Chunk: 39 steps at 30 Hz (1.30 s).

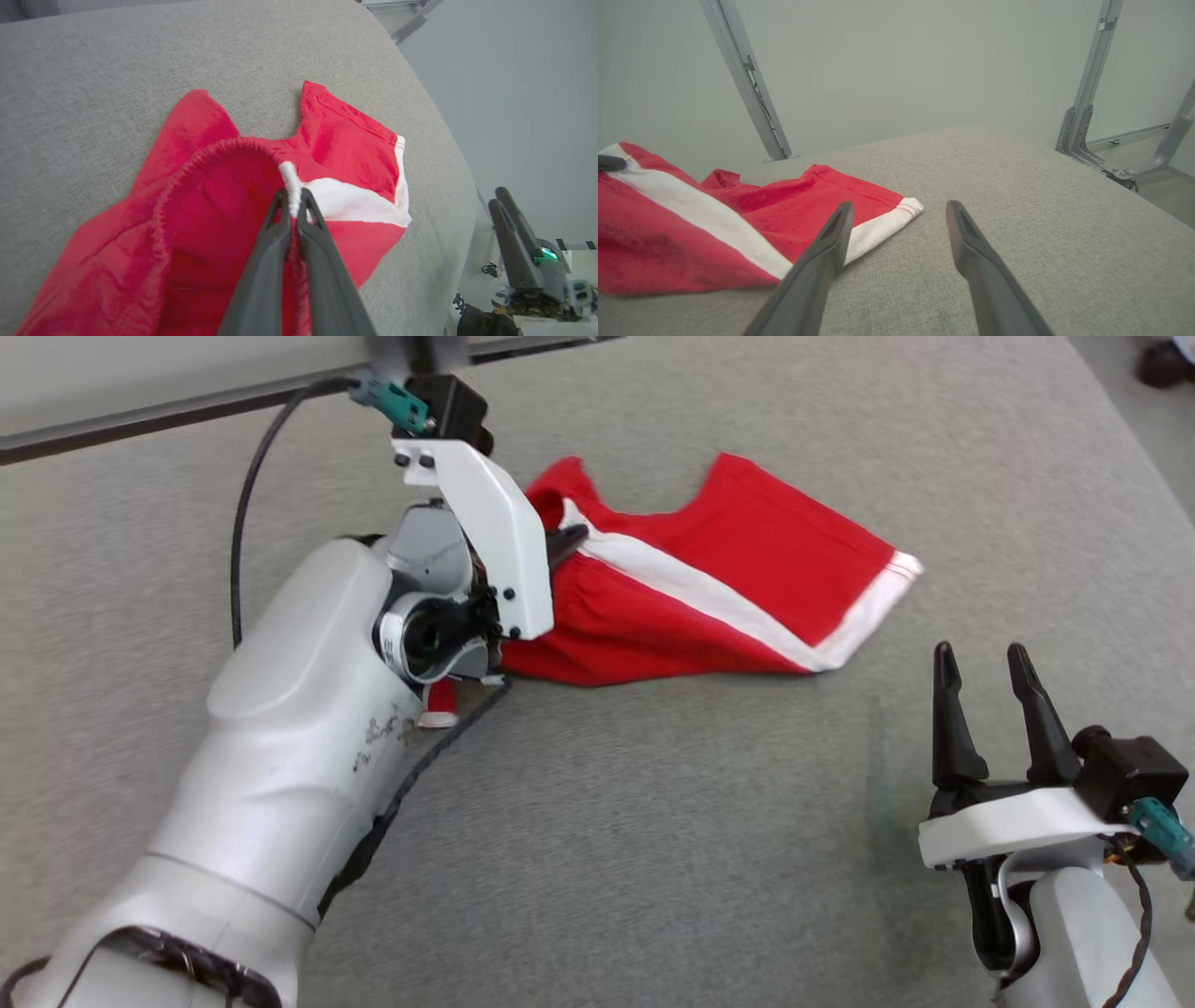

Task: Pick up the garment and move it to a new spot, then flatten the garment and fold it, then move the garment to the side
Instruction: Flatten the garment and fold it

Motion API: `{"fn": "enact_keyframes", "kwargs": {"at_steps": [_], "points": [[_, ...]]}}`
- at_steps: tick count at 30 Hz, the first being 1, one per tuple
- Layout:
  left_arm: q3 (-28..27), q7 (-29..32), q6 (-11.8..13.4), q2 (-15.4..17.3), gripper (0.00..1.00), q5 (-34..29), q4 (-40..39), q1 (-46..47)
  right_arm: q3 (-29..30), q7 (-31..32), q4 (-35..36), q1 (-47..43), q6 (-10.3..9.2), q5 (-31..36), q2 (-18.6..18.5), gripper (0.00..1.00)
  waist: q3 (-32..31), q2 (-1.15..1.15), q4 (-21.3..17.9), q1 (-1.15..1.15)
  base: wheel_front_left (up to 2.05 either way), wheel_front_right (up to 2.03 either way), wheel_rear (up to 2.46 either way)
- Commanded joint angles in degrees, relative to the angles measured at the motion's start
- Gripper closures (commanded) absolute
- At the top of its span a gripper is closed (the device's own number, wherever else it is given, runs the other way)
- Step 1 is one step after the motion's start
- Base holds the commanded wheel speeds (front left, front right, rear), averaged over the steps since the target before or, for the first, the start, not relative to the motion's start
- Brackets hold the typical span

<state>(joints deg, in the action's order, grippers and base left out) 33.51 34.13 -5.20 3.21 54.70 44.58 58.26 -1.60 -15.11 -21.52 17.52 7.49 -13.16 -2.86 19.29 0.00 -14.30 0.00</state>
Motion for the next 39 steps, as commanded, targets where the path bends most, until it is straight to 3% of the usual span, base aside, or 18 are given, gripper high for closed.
{"fn": "enact_keyframes", "kwargs": {"at_steps": [1, 9, 16, 28, 39], "points": [[0.0, -0.3, -0.5, 0.6, 1.00, 0.6, -1.1, -1.0, 0.6, -0.1, -0.6, -0.4, 0.00, 1.1, -0.1, 0.00, -2.3, 0.00, 4.0, 0.00, 0.00, 0.00, 0.00], [1.1, -2.6, -1.8, 4.3, 1.00, 2.1, -15.0, -12.9, 5.4, -0.1, -10.9, 0.1, -0.01, 3.9, -0.1, 0.00, -5.5, 0.00, 12.0, 0.00, 0.00, 0.00, 0.00], [1.9, -5.8, -1.6, 8.0, 1.00, 1.7, -24.7, -22.8, 7.4, -0.1, -16.1, 2.1, -0.01, 2.0, -0.1, 0.00, -6.2, 0.00, 15.2, 0.00, 0.00, 0.00, 0.00], [0.7, -12.3, -1.1, 9.4, 1.00, 0.9, -27.9, -29.3, 5.8, 1.2, -20.7, 1.7, -0.01, 3.7, -1.9, 0.00, -7.5, 0.00, 15.3, 0.00, 0.00, 0.00, 0.00], [0.5, -13.5, -1.4, 9.4, 1.00, 1.7, -27.0, -29.4, 3.3, 4.7, -22.6, 1.8, 0.00, 1.7, -2.6, 0.00, -8.8, 0.00, 14.3, 0.00, 0.00, 0.00, 0.00]]}}
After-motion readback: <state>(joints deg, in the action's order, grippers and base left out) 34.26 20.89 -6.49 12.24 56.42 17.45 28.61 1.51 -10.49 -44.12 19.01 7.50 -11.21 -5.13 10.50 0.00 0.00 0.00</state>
